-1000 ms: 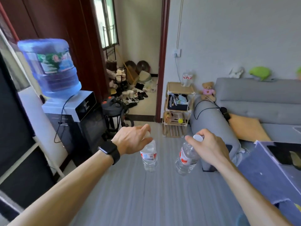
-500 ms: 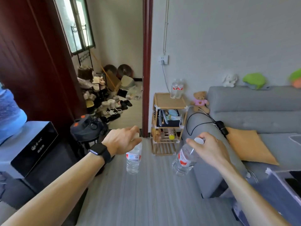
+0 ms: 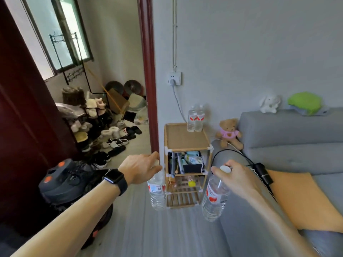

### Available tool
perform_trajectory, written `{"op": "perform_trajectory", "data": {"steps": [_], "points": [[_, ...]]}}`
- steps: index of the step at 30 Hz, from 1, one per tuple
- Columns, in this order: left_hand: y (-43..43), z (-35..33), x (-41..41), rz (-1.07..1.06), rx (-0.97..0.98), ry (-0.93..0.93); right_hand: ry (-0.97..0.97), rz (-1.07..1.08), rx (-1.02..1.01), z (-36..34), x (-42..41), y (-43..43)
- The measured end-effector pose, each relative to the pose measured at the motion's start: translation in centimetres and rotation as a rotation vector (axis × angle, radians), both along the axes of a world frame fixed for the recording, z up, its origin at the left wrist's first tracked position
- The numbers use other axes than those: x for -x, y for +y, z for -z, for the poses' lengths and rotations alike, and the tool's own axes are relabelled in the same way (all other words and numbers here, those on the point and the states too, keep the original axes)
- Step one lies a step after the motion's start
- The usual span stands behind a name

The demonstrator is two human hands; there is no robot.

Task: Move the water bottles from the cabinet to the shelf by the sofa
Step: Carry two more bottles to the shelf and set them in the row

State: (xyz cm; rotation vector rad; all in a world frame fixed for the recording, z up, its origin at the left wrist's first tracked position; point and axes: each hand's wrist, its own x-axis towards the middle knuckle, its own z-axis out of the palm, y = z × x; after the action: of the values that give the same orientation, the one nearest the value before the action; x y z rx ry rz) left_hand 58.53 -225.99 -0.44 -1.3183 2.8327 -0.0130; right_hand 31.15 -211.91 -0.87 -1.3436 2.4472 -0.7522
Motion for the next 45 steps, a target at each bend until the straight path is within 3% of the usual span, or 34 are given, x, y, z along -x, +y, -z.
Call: {"op": "perform_trajectory", "data": {"steps": [13, 28, 38, 45], "points": [[-20.3, 0.5, 13.6, -0.064, 0.007, 0.018, 0.059, 0.005, 0.083, 1.1, 12.8, -21.9], [-45.4, 8.2, 23.4, -0.045, -0.163, 0.094, 0.082, -0.156, -0.201, 6.1, 17.5, -46.7], [-51.7, 11.3, 27.5, -0.171, -0.266, 0.16, 0.124, -0.362, -0.224, 9.6, 18.0, -57.0], [-53.6, 10.5, 27.1, -0.119, -0.378, 0.136, 0.116, -0.499, -0.344, 9.7, 20.5, -59.2]]}}
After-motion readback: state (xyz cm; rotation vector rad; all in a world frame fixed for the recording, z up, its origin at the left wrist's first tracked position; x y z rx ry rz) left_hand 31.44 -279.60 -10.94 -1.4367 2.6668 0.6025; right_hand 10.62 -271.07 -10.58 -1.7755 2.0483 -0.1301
